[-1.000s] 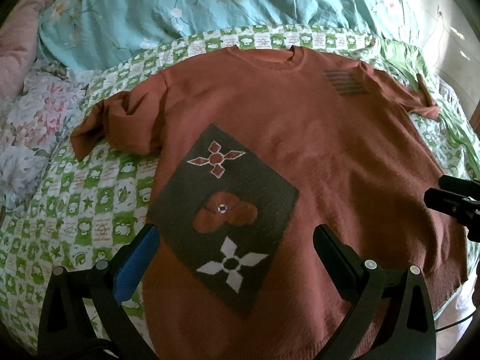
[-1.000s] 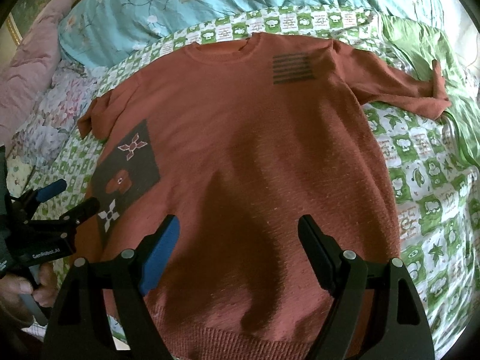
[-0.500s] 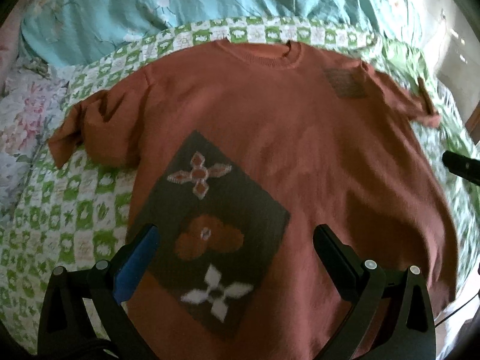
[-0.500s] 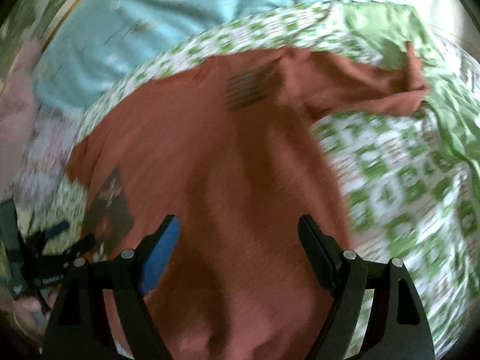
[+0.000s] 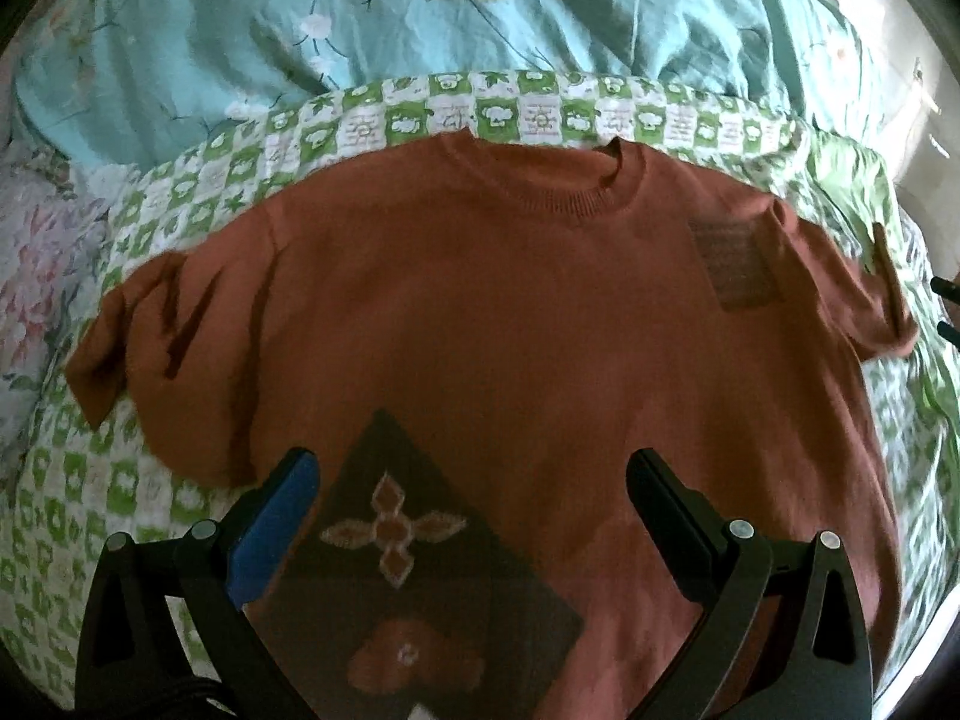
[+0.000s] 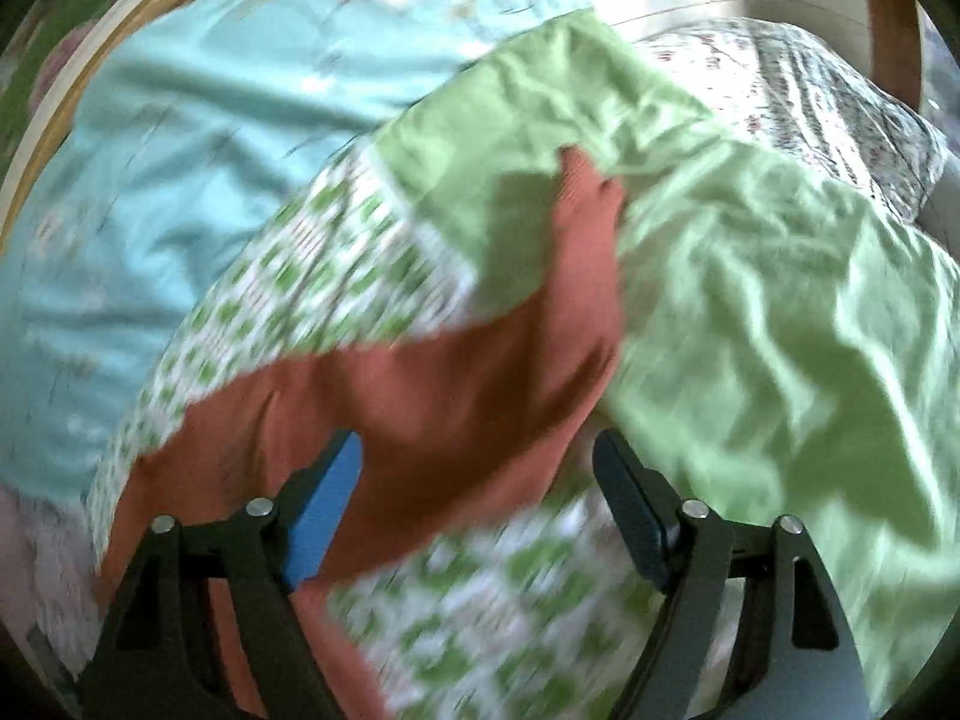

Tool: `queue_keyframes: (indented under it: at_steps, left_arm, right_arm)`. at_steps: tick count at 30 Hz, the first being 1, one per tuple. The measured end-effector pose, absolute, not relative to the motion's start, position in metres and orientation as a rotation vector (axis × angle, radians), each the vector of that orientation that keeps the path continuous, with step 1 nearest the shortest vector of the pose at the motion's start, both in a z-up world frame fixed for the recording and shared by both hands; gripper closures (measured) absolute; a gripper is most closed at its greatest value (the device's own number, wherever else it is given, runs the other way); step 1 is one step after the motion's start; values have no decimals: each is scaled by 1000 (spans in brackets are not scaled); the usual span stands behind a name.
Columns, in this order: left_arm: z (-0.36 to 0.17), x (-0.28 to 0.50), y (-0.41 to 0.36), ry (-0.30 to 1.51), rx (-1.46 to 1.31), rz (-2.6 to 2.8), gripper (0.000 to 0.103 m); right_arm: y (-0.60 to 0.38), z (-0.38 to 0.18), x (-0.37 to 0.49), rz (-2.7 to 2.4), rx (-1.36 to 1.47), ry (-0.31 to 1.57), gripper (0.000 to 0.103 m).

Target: Fold small clothes

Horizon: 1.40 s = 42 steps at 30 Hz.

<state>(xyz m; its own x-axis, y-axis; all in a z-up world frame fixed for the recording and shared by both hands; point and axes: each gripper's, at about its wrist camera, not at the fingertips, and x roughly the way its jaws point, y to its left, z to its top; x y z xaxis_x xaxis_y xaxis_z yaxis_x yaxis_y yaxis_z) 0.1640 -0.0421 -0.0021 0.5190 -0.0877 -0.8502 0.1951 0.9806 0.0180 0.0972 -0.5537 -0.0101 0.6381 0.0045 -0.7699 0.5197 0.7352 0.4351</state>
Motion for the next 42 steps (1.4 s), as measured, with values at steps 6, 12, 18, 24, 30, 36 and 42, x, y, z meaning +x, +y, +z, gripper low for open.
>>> queue_keyframes:
  at_steps: [6,12,18,24,30,36,42]
  left_arm:
    - [-12,197,-55,1038,96,-177,1]
    - [-25,223,-66,1061,98,-162,1]
    - [-38,235,-65,1084,65,-147,1]
    - [-31,228,-48,1067,19,-148,1]
    - [-15,210,-14,1037,-48,-148,1]
    - [-4,188,28,1021,-130,-146,1]
    - [-7,178,47,1033,-175,-153,1]
  right_arm:
    - [-628,-40,130,-389,832,835,60]
    - [-656,-74,163,-364,887,890,64]
    - [-636,-60,173,-256,868,863,91]
    - [-558,-5,187,-19,805,798,91]
    - [-428,38,222,277,730,724,91]
    - [-289,28,258,534,617,794,91]
    - [-190,-12,267,690,527,924,90]
